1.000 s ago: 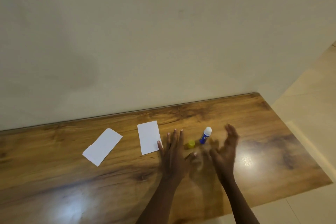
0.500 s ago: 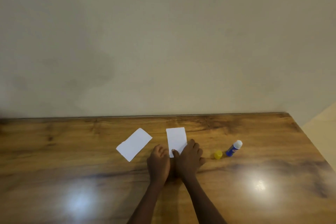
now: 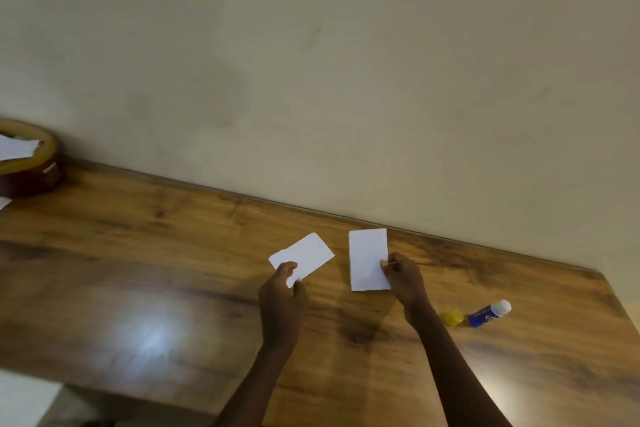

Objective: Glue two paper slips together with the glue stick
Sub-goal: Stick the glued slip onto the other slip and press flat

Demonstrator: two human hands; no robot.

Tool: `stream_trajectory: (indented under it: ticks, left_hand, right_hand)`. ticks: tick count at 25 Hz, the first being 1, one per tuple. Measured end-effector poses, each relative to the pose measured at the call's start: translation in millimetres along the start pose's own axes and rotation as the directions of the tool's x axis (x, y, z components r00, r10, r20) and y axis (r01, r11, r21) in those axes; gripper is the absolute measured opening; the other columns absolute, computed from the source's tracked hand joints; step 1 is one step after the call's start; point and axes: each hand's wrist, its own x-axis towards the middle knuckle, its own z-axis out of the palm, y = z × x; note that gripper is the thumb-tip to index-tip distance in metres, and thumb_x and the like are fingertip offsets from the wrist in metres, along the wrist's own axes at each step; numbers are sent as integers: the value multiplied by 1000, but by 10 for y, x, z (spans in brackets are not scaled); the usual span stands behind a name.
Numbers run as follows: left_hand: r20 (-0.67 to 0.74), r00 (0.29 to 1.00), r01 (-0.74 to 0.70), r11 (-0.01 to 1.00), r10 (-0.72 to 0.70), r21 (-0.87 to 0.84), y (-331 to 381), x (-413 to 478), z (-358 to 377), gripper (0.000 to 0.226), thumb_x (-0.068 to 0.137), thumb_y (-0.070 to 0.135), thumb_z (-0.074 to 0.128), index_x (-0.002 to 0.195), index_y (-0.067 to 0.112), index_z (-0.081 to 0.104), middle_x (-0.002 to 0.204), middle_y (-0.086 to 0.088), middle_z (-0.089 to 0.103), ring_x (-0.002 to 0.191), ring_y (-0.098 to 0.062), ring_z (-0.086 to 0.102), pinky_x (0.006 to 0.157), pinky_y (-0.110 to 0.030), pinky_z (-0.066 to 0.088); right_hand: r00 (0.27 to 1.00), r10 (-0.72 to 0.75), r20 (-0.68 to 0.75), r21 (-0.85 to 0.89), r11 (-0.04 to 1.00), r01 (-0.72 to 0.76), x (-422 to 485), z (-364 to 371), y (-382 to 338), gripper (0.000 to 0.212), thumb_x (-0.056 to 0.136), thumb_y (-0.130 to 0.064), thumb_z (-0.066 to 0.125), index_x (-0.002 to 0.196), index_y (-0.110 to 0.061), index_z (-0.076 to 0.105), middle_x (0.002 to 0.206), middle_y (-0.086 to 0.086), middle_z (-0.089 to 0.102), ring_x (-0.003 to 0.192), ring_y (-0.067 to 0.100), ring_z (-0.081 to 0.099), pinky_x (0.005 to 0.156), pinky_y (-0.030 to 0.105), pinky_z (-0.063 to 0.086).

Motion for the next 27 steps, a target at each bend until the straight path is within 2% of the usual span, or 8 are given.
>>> stream_trajectory:
  ticks: [3,5,9,11,14,18,22,27]
  left_hand:
    - [-15,999,-41,988,44,151,-196,102,-213,35,78,7,62,113,3,55,112,-20,65,104,-33,59,82,-42,55]
    - [-4,999,-33,984,34,175,-291,129,-241,37,79,10,60,115,5,53,112,-20,63,103,-35,56,82,-44,53]
    - [58,998,-8,984,-3,179,-510,123,-172,43,86,17,53,127,8,44,130,-19,52,125,-40,39,98,-50,42]
    - [48,998,-39,980,30,195,-590,143,-133,44,87,18,52,128,8,42,136,-17,48,132,-39,32,108,-50,30]
    - [58,988,-150,953,140,263,-637,191,-84,41,84,17,50,123,4,48,133,-17,52,129,-32,41,113,-44,9]
    - [79,979,-206,919,190,337,-663,209,-60,40,82,20,50,118,3,53,129,-16,56,129,-28,42,112,-44,2]
    - [88,975,-220,912,202,347,-668,209,-46,44,84,25,50,124,8,48,136,-12,50,134,-23,35,113,-40,-3]
    - [100,971,-239,897,217,371,-672,213,-39,45,85,28,48,126,10,46,138,-11,48,135,-23,34,113,-41,-3]
  right_hand:
    - [927,-372,-39,-185,915,359,146,-19,-282,13,85,-2,53,93,2,63,88,17,65,74,29,56,55,24,36]
    - [872,-489,13,-209,852,481,250,19,-455,17,85,0,52,97,0,63,87,11,64,72,23,54,56,20,37]
    - [863,-397,313,-233,849,475,502,217,-549,23,87,4,42,98,2,63,102,18,65,83,26,54,67,30,39]
    - [790,-362,495,-288,790,542,628,355,-601,26,88,4,40,102,2,62,112,19,63,95,29,56,74,32,42]
    - [658,-286,697,-338,677,653,781,626,-701,29,89,2,40,109,-4,60,122,13,60,111,28,53,91,38,41]
    - [617,-194,763,-448,529,720,832,895,-731,30,92,-6,39,109,-17,62,124,4,60,116,23,47,100,48,32]
    - [625,-239,743,-493,436,753,771,984,-722,34,90,-3,39,106,-22,62,123,0,60,115,20,45,91,41,22]
    - [555,-293,779,-482,288,827,701,1055,-757,41,83,4,41,105,-24,61,121,-2,61,110,18,46,77,34,14]
